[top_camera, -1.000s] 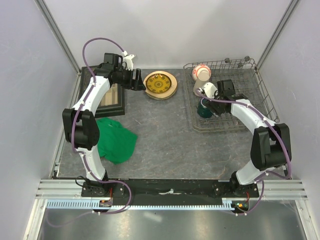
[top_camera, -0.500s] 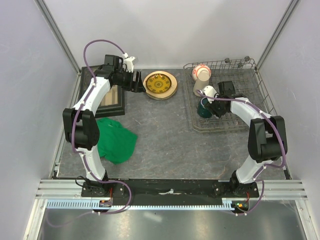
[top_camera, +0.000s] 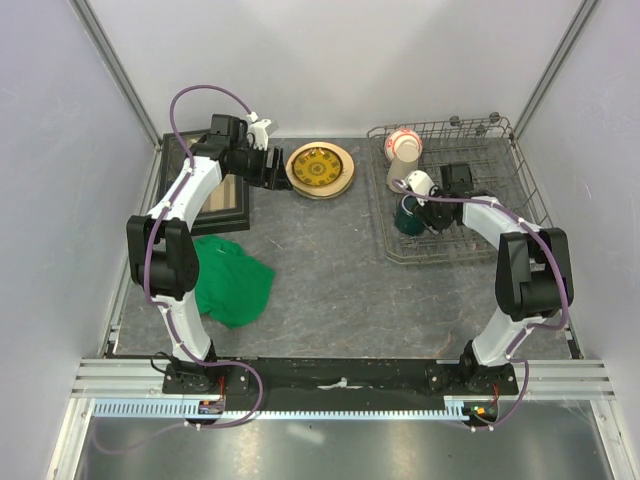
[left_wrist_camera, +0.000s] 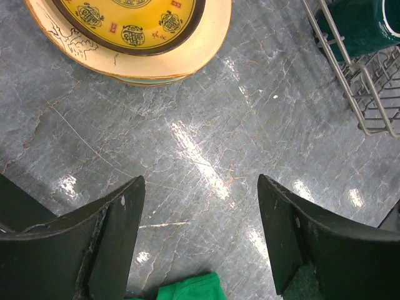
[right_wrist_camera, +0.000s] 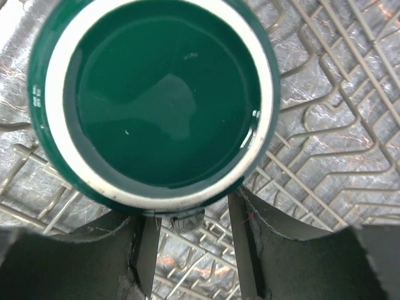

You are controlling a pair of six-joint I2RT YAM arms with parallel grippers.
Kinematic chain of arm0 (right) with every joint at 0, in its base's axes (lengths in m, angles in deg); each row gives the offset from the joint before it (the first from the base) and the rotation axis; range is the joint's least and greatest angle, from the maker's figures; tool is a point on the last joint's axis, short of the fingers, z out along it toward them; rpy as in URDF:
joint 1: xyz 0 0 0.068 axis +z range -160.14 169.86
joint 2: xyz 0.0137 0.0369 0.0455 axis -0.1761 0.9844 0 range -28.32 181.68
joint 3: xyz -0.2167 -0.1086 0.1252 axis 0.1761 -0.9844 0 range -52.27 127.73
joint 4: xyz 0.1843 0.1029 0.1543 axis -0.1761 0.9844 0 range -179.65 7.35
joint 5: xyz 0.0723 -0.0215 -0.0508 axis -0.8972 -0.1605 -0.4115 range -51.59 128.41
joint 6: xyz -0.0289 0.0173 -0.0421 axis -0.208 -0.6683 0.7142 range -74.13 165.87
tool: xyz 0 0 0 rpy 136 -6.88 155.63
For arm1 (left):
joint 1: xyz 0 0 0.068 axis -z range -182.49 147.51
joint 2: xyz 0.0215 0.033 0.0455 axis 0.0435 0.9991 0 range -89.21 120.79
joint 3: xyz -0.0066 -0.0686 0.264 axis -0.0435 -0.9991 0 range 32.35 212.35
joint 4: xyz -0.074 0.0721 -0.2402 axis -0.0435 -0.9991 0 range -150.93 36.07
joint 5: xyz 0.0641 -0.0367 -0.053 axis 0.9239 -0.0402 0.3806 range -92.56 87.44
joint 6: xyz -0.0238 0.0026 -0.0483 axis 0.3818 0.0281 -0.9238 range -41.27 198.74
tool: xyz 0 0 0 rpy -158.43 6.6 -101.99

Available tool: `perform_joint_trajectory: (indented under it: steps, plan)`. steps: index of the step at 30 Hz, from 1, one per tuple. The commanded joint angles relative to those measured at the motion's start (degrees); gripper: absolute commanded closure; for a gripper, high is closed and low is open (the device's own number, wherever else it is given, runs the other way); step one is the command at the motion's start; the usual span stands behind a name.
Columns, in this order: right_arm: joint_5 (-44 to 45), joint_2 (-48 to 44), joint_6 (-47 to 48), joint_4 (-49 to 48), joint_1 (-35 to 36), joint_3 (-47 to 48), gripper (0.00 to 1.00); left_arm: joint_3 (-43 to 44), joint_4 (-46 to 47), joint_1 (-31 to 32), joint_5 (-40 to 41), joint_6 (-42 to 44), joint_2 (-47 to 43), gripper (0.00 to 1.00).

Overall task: Unload the mixed dishes from the dish rack
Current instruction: Pick up the cup from the dish rack.

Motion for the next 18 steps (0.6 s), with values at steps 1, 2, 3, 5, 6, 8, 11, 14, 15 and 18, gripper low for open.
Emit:
perform_joint_trajectory:
  steps: [1,2,3,5,6,8,11,14,15,18]
  plan:
    - [-3.9,1.5,2.0,-2.6,-0.8,-1.2,0.48,-0.1,2.0,-0.2,-1.7,2.0,-2.0,0.21]
    - [-4.2,1.6,2.4,-2.7,-1.1,-1.3,0.48,-0.1,1.9,-0.2,-1.8,2.0,-1.9,0.21]
    - [-4.7,1.9,2.6,-2.7,-1.3,-1.5,0.48,-0.1,2.0,-0.2,-1.8,2.0,-1.9,0.21]
    - [-5.1,2.1,2.9,-2.7,-1.4,-1.9,0.48,-0.1,2.2,-0.2,-1.9,1.8,-1.7,0.21]
    - [-5.2,2.3,3.2,-2.8,-1.5,-2.0,0.48,-0.1,2.2,-0.2,-1.9,1.8,-1.7,0.20]
    - [-5.5,2.6,3.2,-3.3,-1.7,-2.3,0.49,-0.1,2.3,-0.2,-2.0,1.7,-1.5,0.21]
    - [-6.0,2.8,3.2,-4.0,-2.0,-2.5,0.50,-0.1,2.4,-0.2,-2.2,1.4,-1.5,0.21]
    - [-6.3,3.0,3.2,-4.5,-2.2,-2.5,0.52,-0.2,2.3,-0.2,-2.2,1.3,-1.4,0.21]
    - [-6.3,3.0,3.2,-4.6,-2.3,-2.5,0.53,-0.2,2.4,-0.2,-2.2,1.3,-1.4,0.21]
    - [-7.0,2.8,3.2,-5.0,-2.8,-2.8,0.55,-0.4,2.3,-0.2,-2.3,1.3,-1.3,0.21]
